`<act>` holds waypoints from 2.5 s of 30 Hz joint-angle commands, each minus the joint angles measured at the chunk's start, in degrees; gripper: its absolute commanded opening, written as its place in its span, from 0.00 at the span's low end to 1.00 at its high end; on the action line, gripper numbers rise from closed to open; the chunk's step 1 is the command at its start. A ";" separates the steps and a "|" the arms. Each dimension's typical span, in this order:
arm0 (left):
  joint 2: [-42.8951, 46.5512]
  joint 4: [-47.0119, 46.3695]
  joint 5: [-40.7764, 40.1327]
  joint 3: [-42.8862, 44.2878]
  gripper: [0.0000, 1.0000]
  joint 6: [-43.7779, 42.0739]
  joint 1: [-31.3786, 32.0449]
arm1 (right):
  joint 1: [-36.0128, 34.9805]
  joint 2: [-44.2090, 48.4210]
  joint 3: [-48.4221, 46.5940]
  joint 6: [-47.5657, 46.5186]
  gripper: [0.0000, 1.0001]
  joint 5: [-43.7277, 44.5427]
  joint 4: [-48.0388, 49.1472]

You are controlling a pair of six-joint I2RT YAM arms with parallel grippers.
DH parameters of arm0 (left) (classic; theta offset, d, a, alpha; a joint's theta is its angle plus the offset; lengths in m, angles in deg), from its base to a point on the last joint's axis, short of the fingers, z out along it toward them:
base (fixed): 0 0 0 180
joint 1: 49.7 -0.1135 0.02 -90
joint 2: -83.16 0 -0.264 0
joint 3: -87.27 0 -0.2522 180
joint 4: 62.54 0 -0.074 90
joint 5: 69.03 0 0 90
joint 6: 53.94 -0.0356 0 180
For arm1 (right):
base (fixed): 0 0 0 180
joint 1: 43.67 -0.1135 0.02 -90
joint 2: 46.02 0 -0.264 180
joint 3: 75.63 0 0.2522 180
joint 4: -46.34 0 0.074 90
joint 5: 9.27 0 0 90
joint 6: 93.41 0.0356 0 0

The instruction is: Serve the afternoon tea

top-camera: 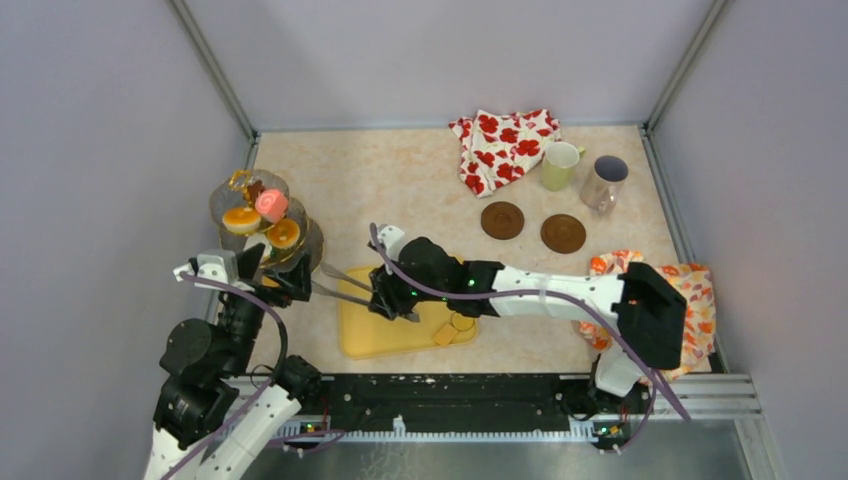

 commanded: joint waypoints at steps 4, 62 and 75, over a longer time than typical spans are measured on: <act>-1.83 -2.91 3.90 -2.80 0.99 1.88 -0.11 | 0.17 14.29 9.46 0.89 0.41 8.21 -5.16; -6.56 -8.10 10.03 -9.70 0.99 0.06 -0.14 | 5.33 31.39 30.69 7.27 0.45 18.74 -13.09; -6.51 -7.83 9.71 -9.69 0.99 0.02 -0.16 | 5.40 29.74 29.63 6.26 0.42 18.60 -13.70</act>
